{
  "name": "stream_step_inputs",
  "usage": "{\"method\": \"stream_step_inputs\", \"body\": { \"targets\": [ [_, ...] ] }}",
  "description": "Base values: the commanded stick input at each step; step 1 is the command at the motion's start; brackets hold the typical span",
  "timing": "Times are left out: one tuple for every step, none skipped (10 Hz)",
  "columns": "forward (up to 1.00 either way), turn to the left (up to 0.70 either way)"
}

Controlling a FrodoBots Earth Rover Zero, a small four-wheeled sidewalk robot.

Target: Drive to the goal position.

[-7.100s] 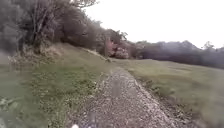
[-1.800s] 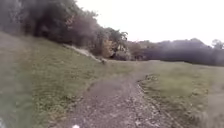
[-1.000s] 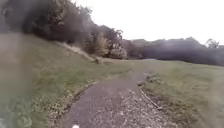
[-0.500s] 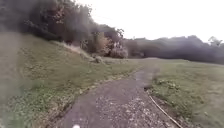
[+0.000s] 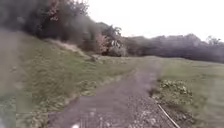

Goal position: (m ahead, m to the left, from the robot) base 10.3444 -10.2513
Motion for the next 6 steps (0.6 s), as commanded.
{"method": "stream_step_inputs", "body": {
  "targets": [
    [1.0, -0.4],
    [1.0, -0.4],
    [1.0, -0.32],
    [1.0, -0.05],
    [1.0, 0.0],
    [1.0, 0.0]
  ]
}}
